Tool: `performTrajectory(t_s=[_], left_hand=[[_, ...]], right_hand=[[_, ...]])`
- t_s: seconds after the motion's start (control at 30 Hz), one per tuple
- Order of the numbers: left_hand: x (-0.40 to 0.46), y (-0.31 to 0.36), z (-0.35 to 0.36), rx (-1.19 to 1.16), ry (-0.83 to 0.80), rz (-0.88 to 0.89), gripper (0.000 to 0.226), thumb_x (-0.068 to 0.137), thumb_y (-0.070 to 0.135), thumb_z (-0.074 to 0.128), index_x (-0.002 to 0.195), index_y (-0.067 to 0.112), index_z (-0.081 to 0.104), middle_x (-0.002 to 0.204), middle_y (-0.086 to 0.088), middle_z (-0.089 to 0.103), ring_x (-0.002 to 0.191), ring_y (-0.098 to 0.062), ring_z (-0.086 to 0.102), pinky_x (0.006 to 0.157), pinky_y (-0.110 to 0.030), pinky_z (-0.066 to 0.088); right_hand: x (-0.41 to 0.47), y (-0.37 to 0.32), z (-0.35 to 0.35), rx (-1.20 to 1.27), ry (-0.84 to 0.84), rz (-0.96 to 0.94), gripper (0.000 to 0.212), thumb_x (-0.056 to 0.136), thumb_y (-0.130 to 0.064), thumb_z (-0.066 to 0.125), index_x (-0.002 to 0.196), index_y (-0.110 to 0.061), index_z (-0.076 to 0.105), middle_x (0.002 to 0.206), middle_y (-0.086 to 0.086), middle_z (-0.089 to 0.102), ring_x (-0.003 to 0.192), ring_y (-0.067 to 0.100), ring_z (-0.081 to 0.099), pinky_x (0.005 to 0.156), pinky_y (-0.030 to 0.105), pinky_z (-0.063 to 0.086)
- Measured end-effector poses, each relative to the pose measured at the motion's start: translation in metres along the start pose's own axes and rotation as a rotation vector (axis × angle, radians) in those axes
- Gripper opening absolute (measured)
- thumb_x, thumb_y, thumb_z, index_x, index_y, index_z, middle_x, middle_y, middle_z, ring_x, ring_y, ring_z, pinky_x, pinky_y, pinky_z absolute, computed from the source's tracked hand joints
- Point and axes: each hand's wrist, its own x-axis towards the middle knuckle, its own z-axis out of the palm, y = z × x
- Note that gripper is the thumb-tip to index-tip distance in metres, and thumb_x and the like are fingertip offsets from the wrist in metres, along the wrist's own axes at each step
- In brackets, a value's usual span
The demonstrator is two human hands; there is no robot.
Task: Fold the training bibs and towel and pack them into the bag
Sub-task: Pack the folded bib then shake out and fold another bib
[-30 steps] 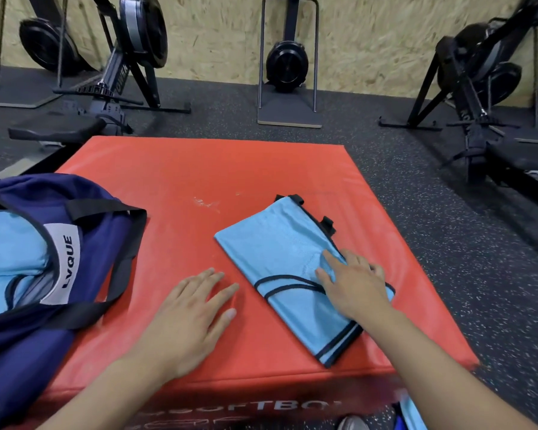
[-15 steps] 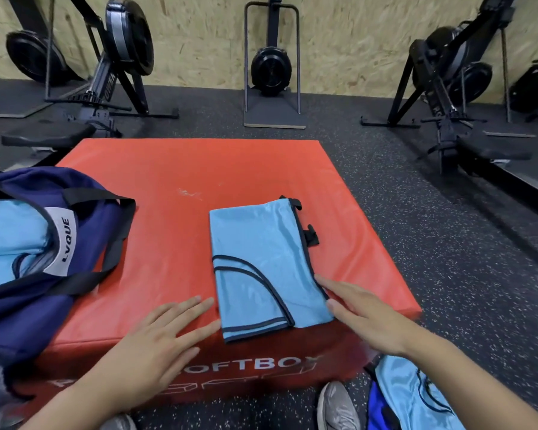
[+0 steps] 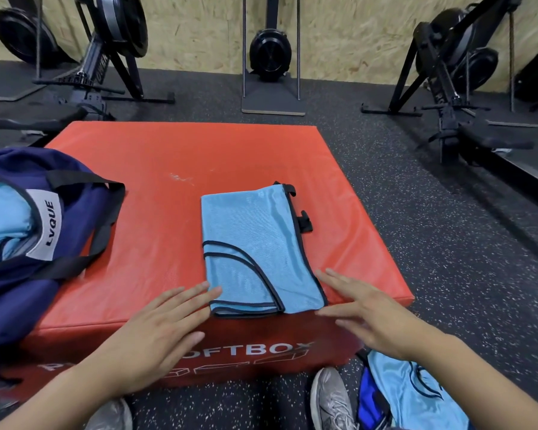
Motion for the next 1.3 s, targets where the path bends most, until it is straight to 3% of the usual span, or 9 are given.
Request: performTrajectory(t_s=[0.2, 0.47, 0.57, 0.7, 0.8, 0.9, 1.0, 1.13, 1.3], left_hand=[[-0.004, -0.001, -0.006, -0.152, 0.040, -0.038, 0.045, 0.106, 0.044, 0.035, 0.139, 0.022, 0.056, 0.163, 0.017, 0.023, 0.149, -0.003, 0.023, 0.117, -0.025, 0.022], [-0.017, -0.006, -0.013, -0.288, 0.092, -0.076, 0.042, 0.106, 0.049, 0.035, 0.136, 0.028, 0.056, 0.158, 0.033, 0.021, 0.147, 0.001, 0.025, 0.117, -0.024, 0.023], [-0.016, 0.000, -0.035, -0.419, 0.169, -0.117, 0.032, 0.105, 0.052, 0.038, 0.132, 0.047, 0.054, 0.147, 0.045, 0.029, 0.142, 0.005, 0.034, 0.114, -0.019, 0.027], [-0.005, 0.014, -0.073, -0.695, 0.279, -0.179, 0.032, 0.103, 0.042, 0.041, 0.119, 0.037, 0.069, 0.128, 0.028, 0.063, 0.124, 0.001, 0.057, 0.104, -0.014, 0.038], [0.008, 0.014, -0.085, -0.861, 0.421, -0.330, 0.037, 0.097, 0.049, 0.043, 0.105, 0.033, 0.075, 0.110, 0.023, 0.072, 0.108, 0.002, 0.065, 0.093, -0.013, 0.045], [0.032, 0.002, -0.082, -0.933, 0.468, -0.481, 0.034, 0.099, 0.052, 0.048, 0.100, 0.033, 0.077, 0.103, 0.018, 0.074, 0.098, -0.002, 0.067, 0.088, -0.020, 0.049], [0.061, -0.019, -0.064, -1.014, 0.443, -0.578, 0.020, 0.102, 0.029, 0.054, 0.107, 0.028, 0.074, 0.104, 0.017, 0.074, 0.095, 0.003, 0.065, 0.090, -0.022, 0.051], [0.085, -0.045, -0.021, -0.990, 0.237, -0.710, 0.029, 0.099, 0.012, 0.059, 0.127, 0.016, 0.065, 0.108, 0.001, 0.068, 0.091, -0.008, 0.059, 0.091, -0.023, 0.047], [0.092, -0.054, 0.005, -0.798, 0.245, -0.665, 0.047, 0.088, -0.002, 0.066, 0.133, 0.012, 0.061, 0.121, 0.004, 0.056, 0.111, -0.028, 0.056, 0.108, -0.041, 0.043]], right_hand=[[0.014, 0.000, -0.001, -0.025, 0.014, -0.019, 0.035, 0.102, -0.026, 0.049, 0.133, -0.034, 0.062, 0.166, -0.019, 0.009, 0.153, 0.007, 0.011, 0.120, 0.042, 0.029], [0.030, -0.016, -0.002, -0.015, 0.079, -0.037, 0.035, 0.103, -0.026, 0.044, 0.133, -0.034, 0.059, 0.154, -0.022, 0.039, 0.149, 0.003, 0.023, 0.117, 0.046, 0.033], [0.032, -0.031, -0.015, 0.129, 0.206, -0.016, 0.031, 0.103, -0.036, 0.046, 0.128, -0.032, 0.065, 0.145, -0.017, 0.052, 0.143, 0.004, 0.038, 0.117, 0.040, 0.031], [0.037, -0.058, -0.043, 0.354, 0.339, 0.046, 0.019, 0.094, -0.043, 0.066, 0.109, -0.033, 0.072, 0.118, -0.014, 0.069, 0.117, 0.006, 0.060, 0.108, 0.019, 0.036], [0.051, -0.065, -0.055, 0.558, 0.413, 0.079, 0.017, 0.082, -0.022, 0.079, 0.096, -0.026, 0.071, 0.098, -0.004, 0.071, 0.095, 0.016, 0.067, 0.092, 0.023, 0.048], [0.077, -0.059, -0.055, 0.760, 0.451, 0.174, 0.024, 0.085, -0.004, 0.076, 0.099, -0.022, 0.068, 0.099, -0.007, 0.071, 0.090, 0.011, 0.068, 0.088, 0.020, 0.050], [0.113, -0.044, -0.048, 0.804, 0.444, 0.304, 0.038, 0.087, 0.001, 0.072, 0.116, -0.023, 0.065, 0.105, -0.016, 0.070, 0.096, 0.003, 0.066, 0.087, 0.018, 0.049], [0.152, -0.022, -0.021, 0.780, 0.372, 0.529, 0.063, 0.087, -0.003, 0.072, 0.135, -0.035, 0.049, 0.110, -0.002, 0.066, 0.091, 0.005, 0.063, 0.079, 0.007, 0.046], [0.173, -0.006, -0.002, 0.577, 0.424, 0.583, 0.056, 0.088, -0.002, 0.063, 0.129, -0.039, 0.055, 0.105, -0.010, 0.070, 0.090, 0.006, 0.066, 0.082, 0.022, 0.051]])
